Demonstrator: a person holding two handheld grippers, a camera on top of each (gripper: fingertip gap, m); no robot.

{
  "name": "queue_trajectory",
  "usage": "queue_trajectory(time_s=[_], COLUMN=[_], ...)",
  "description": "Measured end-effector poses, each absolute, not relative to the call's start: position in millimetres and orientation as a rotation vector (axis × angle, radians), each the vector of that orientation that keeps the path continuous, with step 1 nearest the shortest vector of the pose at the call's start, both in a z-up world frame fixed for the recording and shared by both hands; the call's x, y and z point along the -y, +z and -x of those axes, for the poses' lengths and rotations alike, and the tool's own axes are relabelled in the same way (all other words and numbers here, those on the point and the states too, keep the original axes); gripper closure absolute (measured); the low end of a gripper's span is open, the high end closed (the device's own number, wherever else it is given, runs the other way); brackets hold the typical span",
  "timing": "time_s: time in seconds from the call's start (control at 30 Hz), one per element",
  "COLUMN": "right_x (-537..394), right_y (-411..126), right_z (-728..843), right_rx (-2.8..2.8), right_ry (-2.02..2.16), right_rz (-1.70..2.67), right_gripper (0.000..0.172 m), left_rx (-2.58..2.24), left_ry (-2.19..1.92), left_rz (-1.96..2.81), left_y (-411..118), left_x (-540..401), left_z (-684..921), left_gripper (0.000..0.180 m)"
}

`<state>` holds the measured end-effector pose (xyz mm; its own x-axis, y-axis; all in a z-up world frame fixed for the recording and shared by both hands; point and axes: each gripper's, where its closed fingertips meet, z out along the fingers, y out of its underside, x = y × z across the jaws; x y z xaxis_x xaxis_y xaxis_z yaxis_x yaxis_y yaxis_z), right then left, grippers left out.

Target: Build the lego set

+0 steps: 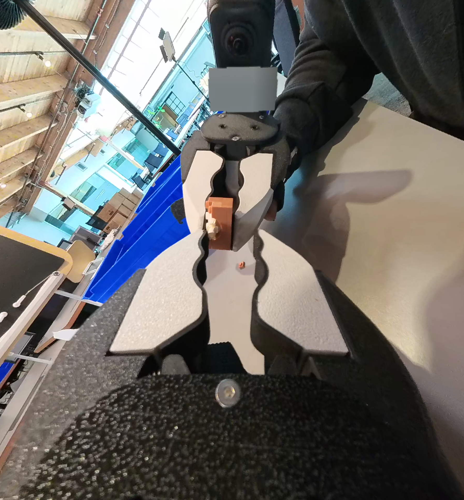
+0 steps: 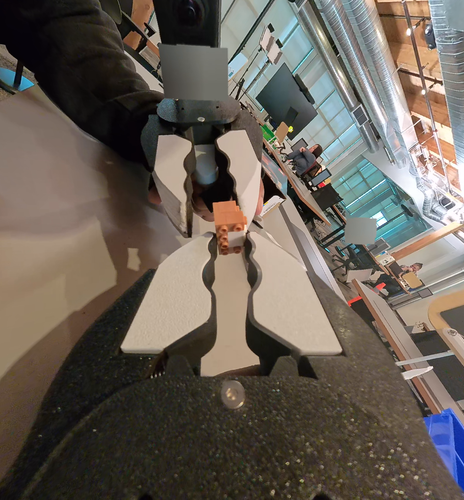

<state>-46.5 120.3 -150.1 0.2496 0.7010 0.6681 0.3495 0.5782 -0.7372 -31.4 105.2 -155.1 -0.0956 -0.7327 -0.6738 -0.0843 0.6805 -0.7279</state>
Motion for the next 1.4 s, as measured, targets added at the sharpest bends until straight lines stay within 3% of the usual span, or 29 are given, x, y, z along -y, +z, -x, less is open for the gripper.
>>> queue_trajectory(time_s=[0.43, 0.6, 1.17, 1.33, 1.4], right_x=[-119, -113, -118, -134, -139], right_y=[-149, -151, -153, -147, -147], right_z=[46, 50, 48, 38, 36], right_rx=[1.355, 1.378, 1.383, 1.311, 1.3], right_ry=[0.314, 0.312, 0.235, 0.082, -0.001], right_rz=[0.988, 0.972, 0.959, 0.932, 0.915], right_gripper=[0.153, 0.153, 0.153, 0.153, 0.153], left_rx=[-1.615, -1.591, -1.578, -1.527, -1.486], left_ry=[-0.681, -0.725, -0.798, -0.952, -1.089], left_rz=[0.684, 0.703, 0.759, 0.868, 0.974], left_y=[-159, -154, -155, -151, -148], left_x=[-100, -100, -104, -106, -110], left_z=[32, 33, 33, 29, 29], left_gripper=[0.138, 0.155, 0.159, 0.119, 0.116])
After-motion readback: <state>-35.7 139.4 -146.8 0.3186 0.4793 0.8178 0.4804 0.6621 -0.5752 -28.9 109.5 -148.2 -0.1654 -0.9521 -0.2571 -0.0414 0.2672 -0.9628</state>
